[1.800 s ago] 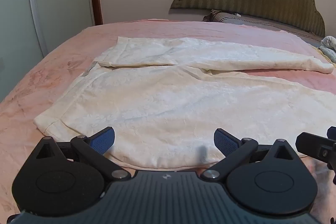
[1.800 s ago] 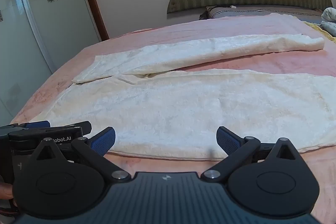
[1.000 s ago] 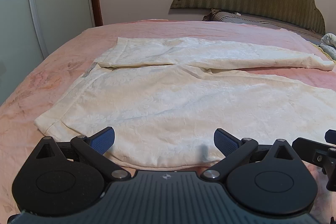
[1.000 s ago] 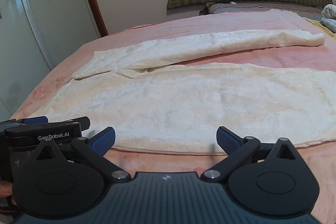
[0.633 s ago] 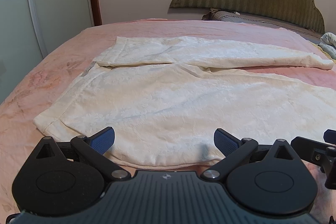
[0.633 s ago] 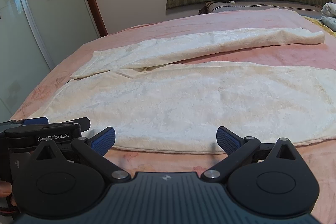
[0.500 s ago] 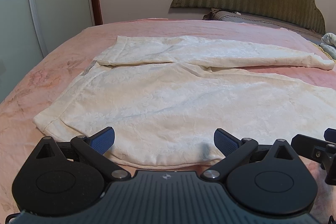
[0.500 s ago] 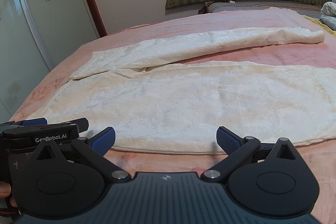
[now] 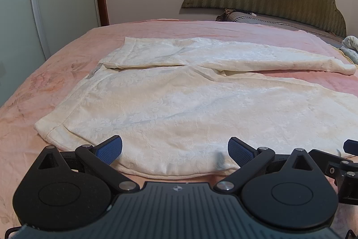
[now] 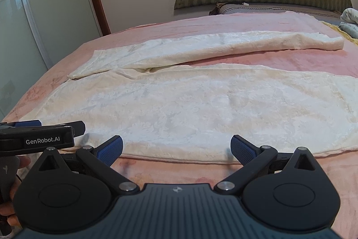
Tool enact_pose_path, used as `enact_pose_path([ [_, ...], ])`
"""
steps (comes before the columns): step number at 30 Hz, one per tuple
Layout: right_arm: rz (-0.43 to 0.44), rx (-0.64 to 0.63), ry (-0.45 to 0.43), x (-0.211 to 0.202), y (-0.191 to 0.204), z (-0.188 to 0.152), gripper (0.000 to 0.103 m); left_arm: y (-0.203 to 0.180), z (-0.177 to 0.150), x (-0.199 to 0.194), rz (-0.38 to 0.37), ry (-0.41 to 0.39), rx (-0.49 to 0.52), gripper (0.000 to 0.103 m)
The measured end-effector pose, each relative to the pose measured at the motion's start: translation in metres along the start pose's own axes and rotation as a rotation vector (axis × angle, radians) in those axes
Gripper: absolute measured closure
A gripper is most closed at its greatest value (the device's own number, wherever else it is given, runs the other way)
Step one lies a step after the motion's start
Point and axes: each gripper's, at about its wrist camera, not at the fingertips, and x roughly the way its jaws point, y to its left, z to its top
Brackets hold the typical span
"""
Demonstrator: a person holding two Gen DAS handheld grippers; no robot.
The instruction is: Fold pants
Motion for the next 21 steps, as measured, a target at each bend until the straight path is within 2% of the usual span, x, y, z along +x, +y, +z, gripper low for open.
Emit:
enact_pose_path([
  [21, 0.016, -0.004, 0.01, 0.0018, 0.0023, -0.0027, 0.0, -0.0014, -0.0012, -0.0016, 0.004, -0.008, 0.016, 0.0],
])
